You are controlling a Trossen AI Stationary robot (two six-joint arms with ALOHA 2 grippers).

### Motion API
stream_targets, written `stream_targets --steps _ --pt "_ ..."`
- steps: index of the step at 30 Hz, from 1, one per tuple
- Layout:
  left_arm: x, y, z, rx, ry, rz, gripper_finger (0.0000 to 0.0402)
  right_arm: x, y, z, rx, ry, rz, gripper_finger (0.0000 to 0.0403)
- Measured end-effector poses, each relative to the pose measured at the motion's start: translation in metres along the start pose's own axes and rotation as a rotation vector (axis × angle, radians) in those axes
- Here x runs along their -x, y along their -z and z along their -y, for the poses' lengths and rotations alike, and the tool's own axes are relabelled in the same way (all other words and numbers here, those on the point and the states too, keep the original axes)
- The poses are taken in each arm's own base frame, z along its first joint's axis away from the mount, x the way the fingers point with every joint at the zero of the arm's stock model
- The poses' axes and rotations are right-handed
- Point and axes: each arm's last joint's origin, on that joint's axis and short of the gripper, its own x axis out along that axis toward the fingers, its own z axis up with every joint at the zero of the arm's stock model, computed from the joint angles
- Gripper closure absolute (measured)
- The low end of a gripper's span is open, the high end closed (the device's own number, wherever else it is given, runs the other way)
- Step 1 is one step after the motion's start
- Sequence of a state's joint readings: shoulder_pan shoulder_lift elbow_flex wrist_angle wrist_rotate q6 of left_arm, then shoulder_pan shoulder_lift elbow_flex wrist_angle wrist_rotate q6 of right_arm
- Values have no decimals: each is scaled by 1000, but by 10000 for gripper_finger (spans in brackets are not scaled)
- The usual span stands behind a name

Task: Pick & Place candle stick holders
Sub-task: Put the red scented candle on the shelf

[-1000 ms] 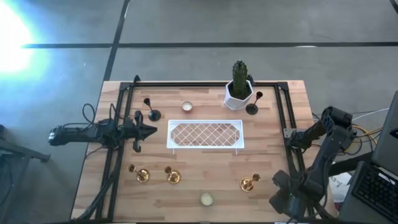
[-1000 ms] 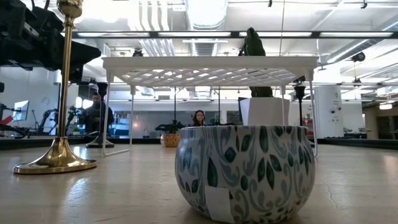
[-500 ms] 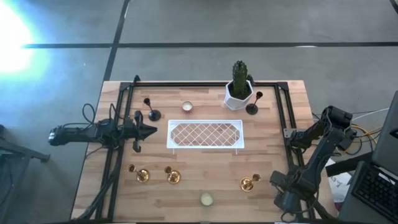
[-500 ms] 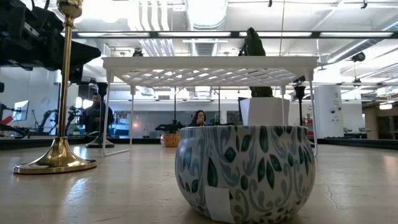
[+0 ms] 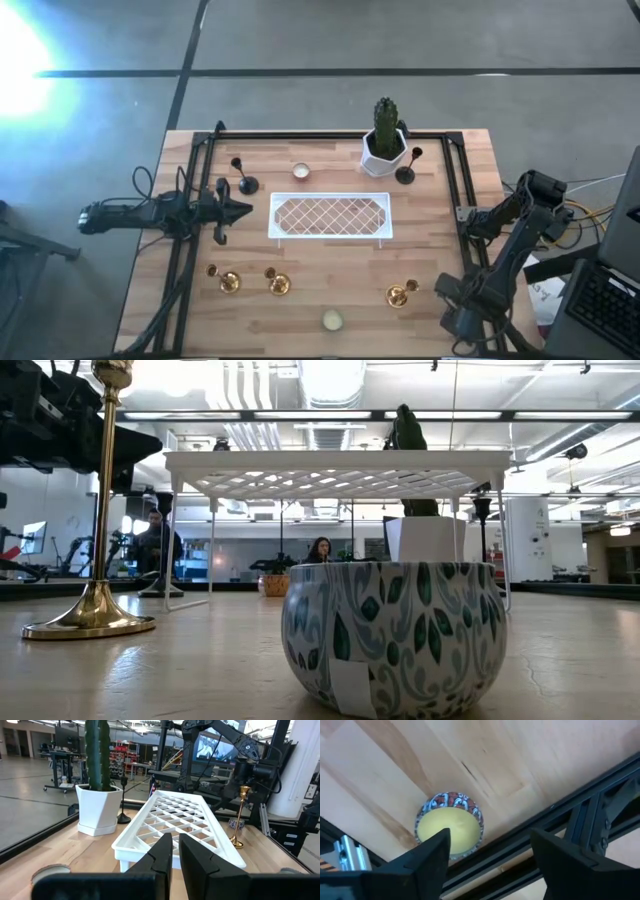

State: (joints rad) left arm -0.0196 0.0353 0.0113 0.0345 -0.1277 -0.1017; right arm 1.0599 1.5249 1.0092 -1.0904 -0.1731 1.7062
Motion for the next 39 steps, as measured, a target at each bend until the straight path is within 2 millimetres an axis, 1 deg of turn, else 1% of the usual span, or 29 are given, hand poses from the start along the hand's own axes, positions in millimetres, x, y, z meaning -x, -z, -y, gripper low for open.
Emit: stream_targets --steps 3,5,8,13,16,25,31,36,39 --pt "0 0 0 0 0 0 365 -1 1 1 26 10 -33 100" --pt "0 0 0 0 0 0 365 -1 1 1 80 8 -37 82" --pt "0 0 0 0 0 0 365 -2 1 0 142 1 -38 67" --pt "0 0 0 0 0 0 365 -2 3 -6 201 -62 -35 73" --pt "0 0 0 0 0 0 365 -5 6 -12 231 -96 7 77" --pt "0 0 0 0 0 0 365 -24 12 -20 277 -39 14 78" --pt "0 0 0 0 0 0 365 -33 16 -29 278 -70 4 78" --pt "0 0 0 0 0 0 365 -32 19 -28 245 -71 -50 78" --pt "0 0 0 0 0 0 365 -28 19 -27 222 -87 -48 78"
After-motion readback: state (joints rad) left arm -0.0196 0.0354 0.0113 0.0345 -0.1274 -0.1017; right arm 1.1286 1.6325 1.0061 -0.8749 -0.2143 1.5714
